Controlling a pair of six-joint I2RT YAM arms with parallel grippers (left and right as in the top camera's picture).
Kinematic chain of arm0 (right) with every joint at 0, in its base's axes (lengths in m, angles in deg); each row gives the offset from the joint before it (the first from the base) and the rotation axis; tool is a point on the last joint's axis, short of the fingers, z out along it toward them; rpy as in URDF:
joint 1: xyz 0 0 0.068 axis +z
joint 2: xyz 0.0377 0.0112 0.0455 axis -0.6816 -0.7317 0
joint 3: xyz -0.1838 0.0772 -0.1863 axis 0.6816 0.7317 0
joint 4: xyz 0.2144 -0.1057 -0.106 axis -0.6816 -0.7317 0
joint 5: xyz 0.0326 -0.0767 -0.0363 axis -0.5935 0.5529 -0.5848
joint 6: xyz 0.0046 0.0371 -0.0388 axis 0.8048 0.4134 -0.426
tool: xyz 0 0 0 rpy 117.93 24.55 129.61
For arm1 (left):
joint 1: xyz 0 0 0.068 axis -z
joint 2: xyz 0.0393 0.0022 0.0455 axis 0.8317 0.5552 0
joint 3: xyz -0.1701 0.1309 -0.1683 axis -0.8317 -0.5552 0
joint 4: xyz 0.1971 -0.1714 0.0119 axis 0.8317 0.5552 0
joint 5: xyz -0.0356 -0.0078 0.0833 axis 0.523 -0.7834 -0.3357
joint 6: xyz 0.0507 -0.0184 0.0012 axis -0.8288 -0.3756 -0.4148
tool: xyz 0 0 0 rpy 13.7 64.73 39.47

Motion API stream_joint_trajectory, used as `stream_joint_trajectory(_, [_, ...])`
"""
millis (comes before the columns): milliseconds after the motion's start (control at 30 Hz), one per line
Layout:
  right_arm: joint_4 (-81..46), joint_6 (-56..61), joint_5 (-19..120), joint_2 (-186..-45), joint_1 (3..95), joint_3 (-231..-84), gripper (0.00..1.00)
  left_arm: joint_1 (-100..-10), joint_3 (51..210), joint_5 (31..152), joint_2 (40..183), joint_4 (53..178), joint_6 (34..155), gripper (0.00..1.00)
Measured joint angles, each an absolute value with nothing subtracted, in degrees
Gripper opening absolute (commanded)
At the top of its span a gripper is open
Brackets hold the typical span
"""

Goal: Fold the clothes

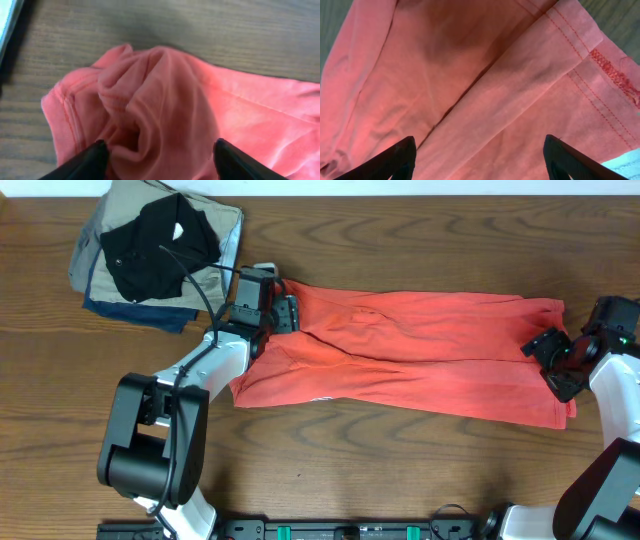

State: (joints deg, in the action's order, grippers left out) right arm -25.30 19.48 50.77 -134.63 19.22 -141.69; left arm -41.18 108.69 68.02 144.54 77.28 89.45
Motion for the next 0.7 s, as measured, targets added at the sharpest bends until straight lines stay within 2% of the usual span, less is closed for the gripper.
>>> stream_joint_trajectory(67, [-25.3, 19.4, 51.3, -134.6, 19.2, -141.7, 0.8, -41.2, 108.7, 68.1, 144.5, 77.0, 89.7, 0.47])
stream_joint_trajectory(433, [-25.7, 19.0, 52.2, -134.6, 19.2, -141.7, 0.8, -41.2, 108.7, 68.1, 144.5, 76.9, 89.4, 0.07])
stream_joint_trajectory(700, [-25.6, 19.0, 52.4, -134.6, 19.2, -141.7, 0.8, -41.2, 108.7, 68.2, 142.9, 79.3, 89.3, 0.06])
